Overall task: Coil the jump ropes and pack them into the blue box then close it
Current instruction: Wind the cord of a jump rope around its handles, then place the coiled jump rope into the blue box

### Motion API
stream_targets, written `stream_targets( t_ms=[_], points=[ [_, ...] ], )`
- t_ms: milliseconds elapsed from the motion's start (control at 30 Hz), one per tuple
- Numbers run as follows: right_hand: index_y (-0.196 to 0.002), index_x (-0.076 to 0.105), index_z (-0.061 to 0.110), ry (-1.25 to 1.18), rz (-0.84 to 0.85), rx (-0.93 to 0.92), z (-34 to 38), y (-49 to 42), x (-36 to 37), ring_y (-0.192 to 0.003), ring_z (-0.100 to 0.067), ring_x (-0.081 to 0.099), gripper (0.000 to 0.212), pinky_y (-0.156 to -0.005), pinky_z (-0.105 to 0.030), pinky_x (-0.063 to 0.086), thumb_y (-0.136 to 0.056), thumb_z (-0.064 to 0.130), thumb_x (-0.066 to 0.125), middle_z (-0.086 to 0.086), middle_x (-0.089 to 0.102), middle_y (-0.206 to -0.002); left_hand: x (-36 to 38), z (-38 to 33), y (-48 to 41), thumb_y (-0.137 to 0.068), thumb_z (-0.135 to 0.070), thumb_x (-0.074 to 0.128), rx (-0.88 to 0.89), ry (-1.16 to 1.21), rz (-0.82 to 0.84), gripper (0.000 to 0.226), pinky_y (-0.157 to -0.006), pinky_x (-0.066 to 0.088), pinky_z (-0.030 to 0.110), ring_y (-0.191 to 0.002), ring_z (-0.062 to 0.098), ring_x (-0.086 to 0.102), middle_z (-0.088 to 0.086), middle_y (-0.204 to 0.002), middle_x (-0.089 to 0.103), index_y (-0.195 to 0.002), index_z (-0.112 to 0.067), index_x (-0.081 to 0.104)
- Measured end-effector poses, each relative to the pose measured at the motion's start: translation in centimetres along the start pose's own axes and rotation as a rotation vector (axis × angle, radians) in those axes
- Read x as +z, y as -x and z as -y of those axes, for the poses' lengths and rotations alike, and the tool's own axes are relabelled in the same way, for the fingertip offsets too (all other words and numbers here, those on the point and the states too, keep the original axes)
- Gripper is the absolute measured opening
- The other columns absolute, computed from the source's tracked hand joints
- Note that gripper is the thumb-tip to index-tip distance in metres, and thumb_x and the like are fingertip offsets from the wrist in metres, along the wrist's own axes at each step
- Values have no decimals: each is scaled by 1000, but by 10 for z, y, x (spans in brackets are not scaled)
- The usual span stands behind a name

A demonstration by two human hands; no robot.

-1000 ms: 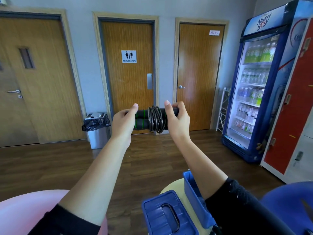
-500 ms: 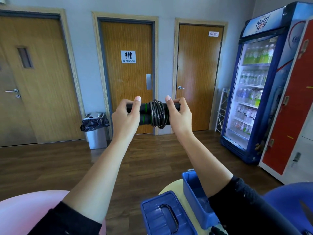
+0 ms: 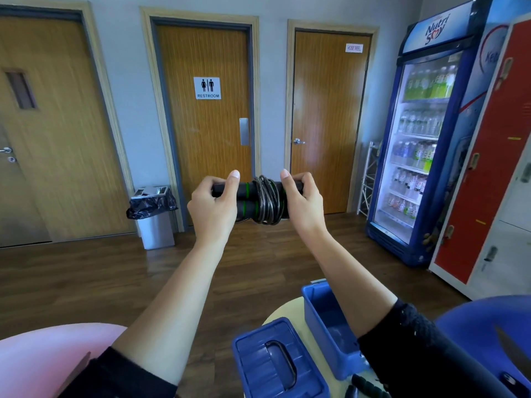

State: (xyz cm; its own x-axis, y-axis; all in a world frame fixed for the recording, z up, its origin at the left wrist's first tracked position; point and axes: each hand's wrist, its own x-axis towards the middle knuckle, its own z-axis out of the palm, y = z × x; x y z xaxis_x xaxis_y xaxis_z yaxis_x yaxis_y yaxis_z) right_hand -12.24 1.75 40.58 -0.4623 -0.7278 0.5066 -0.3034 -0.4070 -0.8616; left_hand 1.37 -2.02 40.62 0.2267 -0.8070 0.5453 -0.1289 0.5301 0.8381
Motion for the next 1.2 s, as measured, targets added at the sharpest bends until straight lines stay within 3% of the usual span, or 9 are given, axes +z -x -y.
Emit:
stream_targets(
  t_ms=[100,233,367,467,667,900,1033,1133,1200],
  points=[
    [-110,50,14,-45,-1,123,-8,-4,-10,-81,-6,52,40,-71,-21,43,-94,50,50,6,55,-91,15,3,9,-89,-40,62,-84,48,-30,31,-61,39,19,-65,4,51,-10,-66,55,-66,-19,56],
    [-118,42,22,-375,-63,505,-34,-9,-24,-107,-24,60,76,-96,-46,49,-66,73,62,-4,57,-114,46,11,24,-89,-41,61,-255,124,-118,31,-62,37,24,-68,9,52,-8,-68,54,-65,-23,53],
    [-133,46,15,-517,128,611,-65,6,-38,-105,-24,67,107,-79,-36,58,-49,73,78,-9,66,-120,88,29,51,-90,-43,58,-389,212,-205,31,-62,40,23,-71,10,55,-6,-74,57,-71,-20,53],
    [-129,52,12,-603,72,610,-91,4,-57,-109,-24,66,93,-99,-43,51,-54,55,86,-8,68,-119,122,40,80,-92,-43,55,-414,183,-213,30,-66,39,22,-72,9,54,-8,-77,57,-84,-14,56],
    [-114,63,10,-500,38,720,-142,-14,-115,-102,-23,68,42,-96,-40,53,-81,32,75,-10,71,-109,179,66,121,-91,-40,57,-498,138,-105,22,-71,44,29,-78,15,56,-7,-80,60,-78,-23,54],
    [-119,56,3,-340,137,825,-214,-38,-176,-100,-24,68,49,-89,-40,56,-82,28,75,-13,67,-113,208,124,142,-88,-36,63,-672,-29,147,15,-80,58,48,-87,28,68,-1,-86,65,-78,-26,59],
    [-123,45,3,-180,245,883,-275,-42,-194,-99,-20,68,97,-79,-40,60,-50,47,92,-11,63,-116,207,169,155,-89,-38,61,-658,-375,379,13,-84,56,46,-94,24,67,1,-102,66,-98,-28,58],
    [-104,53,12,-115,331,937,-317,-34,-196,-93,-18,67,53,-81,-40,58,-67,31,86,-8,65,-107,209,195,168,-92,-38,58,-669,-522,498,26,-80,56,38,-91,22,64,3,-103,64,-115,-26,54],
    [-95,50,18,-37,380,950,-347,-28,-192,-94,-19,65,49,-89,-44,55,-66,34,85,-7,64,-106,211,214,177,-94,-37,56,-629,-626,586,40,-78,49,30,-94,21,61,5,-106,63,-130,-22,49]
  ],
)
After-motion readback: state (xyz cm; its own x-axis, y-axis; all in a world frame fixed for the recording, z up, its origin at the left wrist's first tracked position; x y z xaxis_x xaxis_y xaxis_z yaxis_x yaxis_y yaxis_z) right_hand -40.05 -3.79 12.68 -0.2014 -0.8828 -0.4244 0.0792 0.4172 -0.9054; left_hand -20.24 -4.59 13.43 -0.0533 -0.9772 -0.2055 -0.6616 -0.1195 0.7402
